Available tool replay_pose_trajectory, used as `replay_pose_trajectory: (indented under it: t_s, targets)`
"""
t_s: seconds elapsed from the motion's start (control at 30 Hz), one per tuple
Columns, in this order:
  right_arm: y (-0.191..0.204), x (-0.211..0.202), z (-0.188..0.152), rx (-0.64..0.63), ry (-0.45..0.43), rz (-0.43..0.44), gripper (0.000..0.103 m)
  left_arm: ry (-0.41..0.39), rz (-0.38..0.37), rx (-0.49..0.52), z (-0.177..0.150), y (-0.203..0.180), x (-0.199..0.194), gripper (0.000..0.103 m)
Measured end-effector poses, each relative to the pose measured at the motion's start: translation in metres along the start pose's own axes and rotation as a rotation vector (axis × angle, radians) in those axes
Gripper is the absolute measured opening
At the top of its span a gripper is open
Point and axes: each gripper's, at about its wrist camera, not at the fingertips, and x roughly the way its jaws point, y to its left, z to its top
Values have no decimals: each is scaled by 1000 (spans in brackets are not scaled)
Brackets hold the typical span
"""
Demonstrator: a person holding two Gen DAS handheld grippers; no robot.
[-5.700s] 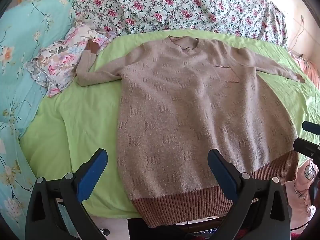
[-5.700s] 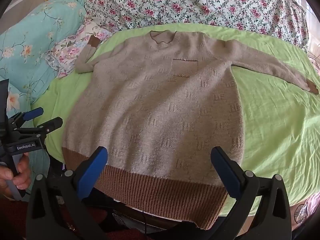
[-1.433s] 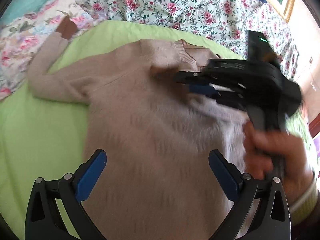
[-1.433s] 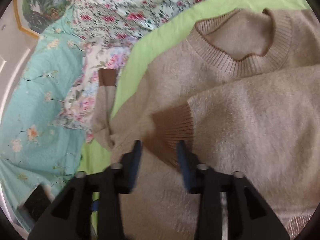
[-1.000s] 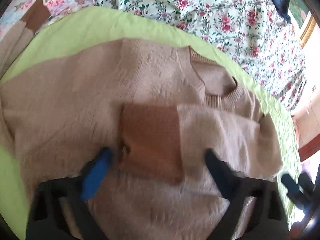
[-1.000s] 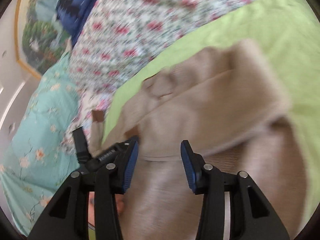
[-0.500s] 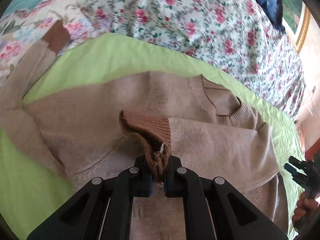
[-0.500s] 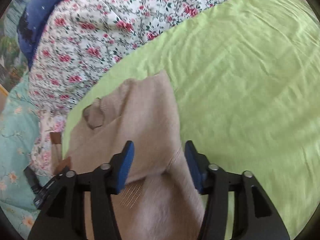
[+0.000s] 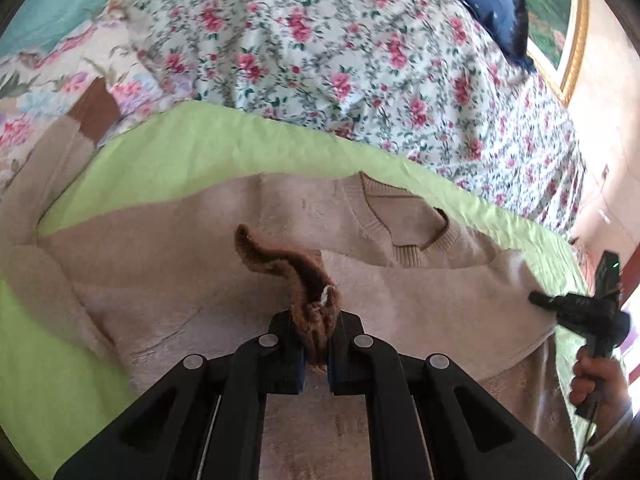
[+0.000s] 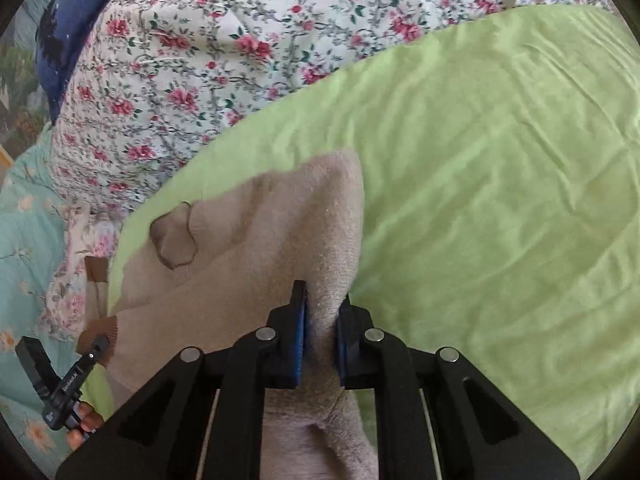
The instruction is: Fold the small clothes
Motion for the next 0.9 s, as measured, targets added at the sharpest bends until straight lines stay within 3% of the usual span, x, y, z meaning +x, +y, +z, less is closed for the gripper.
replay_pose_trajectory:
  t_s: [0.13, 0.23, 0.3, 0.33, 0.37, 0.47, 0.57, 0.6, 0.73, 0.9]
  targets:
    - [0, 18, -4, 7, 51, -94, 18, 64, 35, -4, -10, 4, 23, 6]
    - [33, -19, -7, -86, -94, -238, 24, 91, 26, -29, -12, 12, 29, 7]
    - [47, -28, -12, -110, -113, -138, 24, 87, 28, -19, -12, 12, 28, 7]
    - [58, -21, -16, -135, -62, -55, 27, 91, 30, -16, -13, 11, 29, 7]
    - [63, -12, -20, -151, -15, -42, 28, 96, 33, -10, -14, 10, 30, 7]
    - [57, 13, -32, -184, 68, -135, 27, 105, 44, -2, -14, 8, 32, 7]
    - [32, 2, -31, -61, 54, -93, 19, 108, 43, -13, -16, 17, 24, 12]
    - [30, -7, -31, -41, 39, -88, 20, 110, 45, -9, -18, 20, 21, 13]
    - [43, -40, -43, -50, -13, -48, 43, 121, 92, -6, -26, 38, 3, 13]
    - [66, -58, -76, -84, 18, 56, 44, 60, 119, -41, -22, 65, -39, 13]
